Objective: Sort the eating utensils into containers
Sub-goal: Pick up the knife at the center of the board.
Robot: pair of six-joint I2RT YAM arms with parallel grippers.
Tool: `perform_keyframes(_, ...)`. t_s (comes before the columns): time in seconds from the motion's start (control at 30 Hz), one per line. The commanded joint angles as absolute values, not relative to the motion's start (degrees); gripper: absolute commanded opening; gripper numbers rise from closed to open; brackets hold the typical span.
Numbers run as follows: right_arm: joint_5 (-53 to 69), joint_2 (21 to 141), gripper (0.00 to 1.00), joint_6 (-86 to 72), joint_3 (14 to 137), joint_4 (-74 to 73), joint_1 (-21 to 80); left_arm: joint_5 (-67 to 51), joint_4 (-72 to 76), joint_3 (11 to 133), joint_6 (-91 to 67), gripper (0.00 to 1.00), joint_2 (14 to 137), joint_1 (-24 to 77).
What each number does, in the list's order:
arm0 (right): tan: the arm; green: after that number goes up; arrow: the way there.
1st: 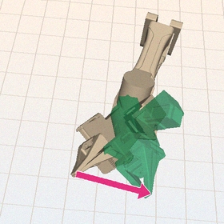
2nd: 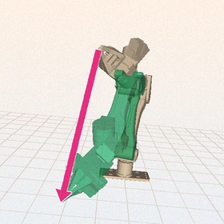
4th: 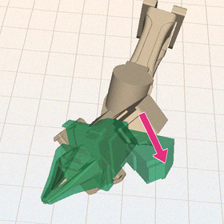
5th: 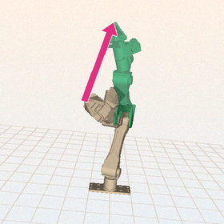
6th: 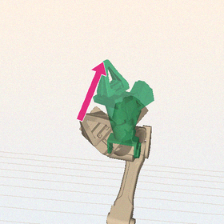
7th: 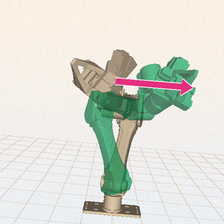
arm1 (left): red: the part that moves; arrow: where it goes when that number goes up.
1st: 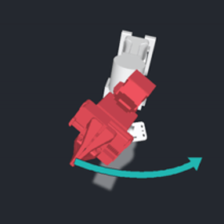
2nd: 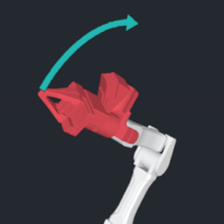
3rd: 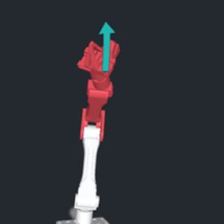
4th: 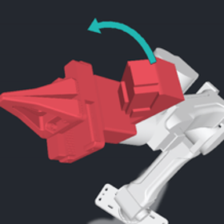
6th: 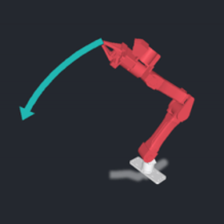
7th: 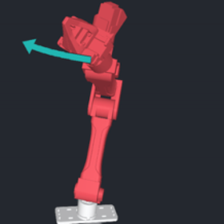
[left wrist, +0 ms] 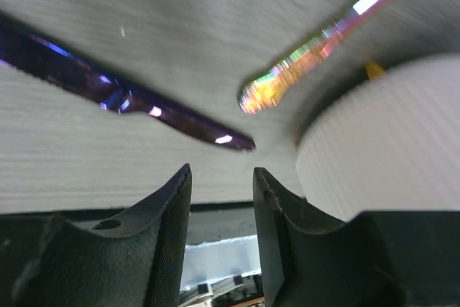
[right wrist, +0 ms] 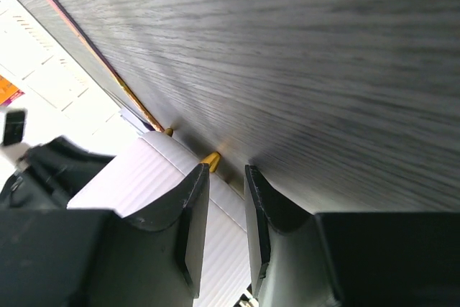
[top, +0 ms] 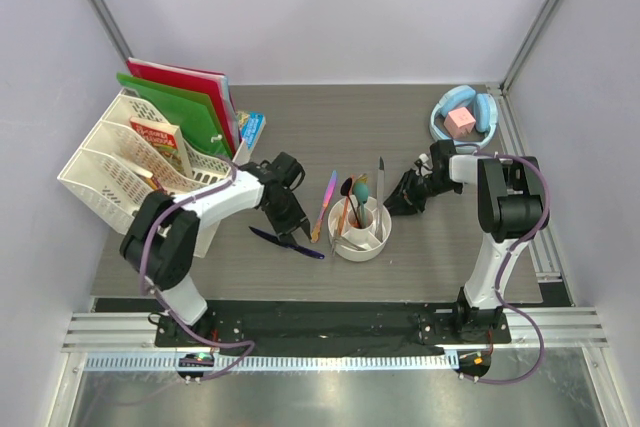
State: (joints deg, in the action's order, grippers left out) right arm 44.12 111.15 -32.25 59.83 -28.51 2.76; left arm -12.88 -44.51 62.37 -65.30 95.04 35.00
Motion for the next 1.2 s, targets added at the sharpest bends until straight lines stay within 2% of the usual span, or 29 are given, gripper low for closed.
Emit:
perform_keyframes(0.0,39.9,113.8,0.32,-32.0,59.9,-27.5,2.7,-10.4,-41.3,61.1,-70.7,0.4,98.7,35.3)
perform_keyframes(0.43,41.0,114.6,0.32,-32.8,58.4,-25.7,2.6,-4.1,-47.5,63.2,-69.4,0.4,100.3,35.5)
perform_keyframes(0.77,42.2,115.0,0.32,-33.1,58.4,-25.5,2.5,-2.6,-46.7,64.7,-66.6,0.38,106.9,35.5)
perform_keyframes(0.87,42.3,115.1,0.32,-33.2,58.6,-25.6,2.4,-3.2,-45.9,65.6,-65.6,0.19,109.5,35.5)
perform_keyframes(0.97,42.4,115.3,0.32,-33.2,58.9,-25.5,2.3,-3.7,-45.4,66.6,-64.3,0.16,111.6,35.5)
perform_keyframes(1.07,42.5,115.1,0.32,-33.4,58.9,-25.6,2.2,-4.9,-43.6,67.6,-63.1,0.0,112.7,35.5)
perform_keyframes(1.17,42.5,115.0,0.32,-33.2,58.8,-25.5,2.2,-4.7,-43.5,68.9,-61.1,0.0,113.2,35.5)
